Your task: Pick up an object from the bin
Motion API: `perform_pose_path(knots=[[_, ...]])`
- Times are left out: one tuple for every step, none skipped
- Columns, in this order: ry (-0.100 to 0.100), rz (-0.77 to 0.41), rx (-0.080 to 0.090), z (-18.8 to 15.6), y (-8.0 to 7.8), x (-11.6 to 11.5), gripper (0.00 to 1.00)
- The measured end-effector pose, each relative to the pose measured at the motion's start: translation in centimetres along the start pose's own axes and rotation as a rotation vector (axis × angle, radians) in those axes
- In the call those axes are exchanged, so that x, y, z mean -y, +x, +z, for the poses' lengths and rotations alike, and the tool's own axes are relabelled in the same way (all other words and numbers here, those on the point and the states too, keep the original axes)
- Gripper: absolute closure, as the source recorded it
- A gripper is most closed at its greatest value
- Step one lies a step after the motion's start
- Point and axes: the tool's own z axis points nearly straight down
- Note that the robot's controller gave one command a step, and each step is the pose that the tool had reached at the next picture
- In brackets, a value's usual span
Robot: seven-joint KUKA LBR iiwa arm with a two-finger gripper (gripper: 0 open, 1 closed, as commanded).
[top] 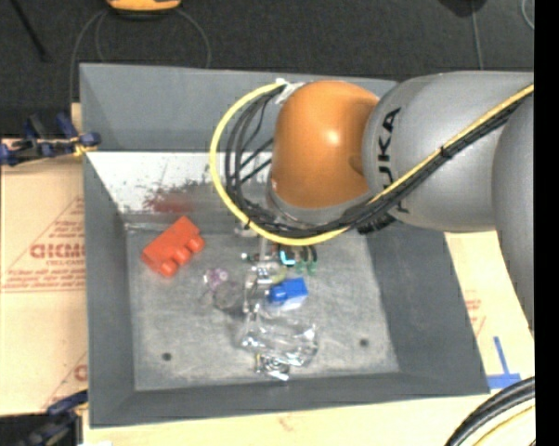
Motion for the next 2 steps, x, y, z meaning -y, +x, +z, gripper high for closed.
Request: perform_pose_path(knots=[[-0.005, 0.263, 0.014, 11.95, -0.19, 0.59, 0.0], [-0.003, 0.263, 0.01, 11.7, -0.38, 0.55, 0.0]])
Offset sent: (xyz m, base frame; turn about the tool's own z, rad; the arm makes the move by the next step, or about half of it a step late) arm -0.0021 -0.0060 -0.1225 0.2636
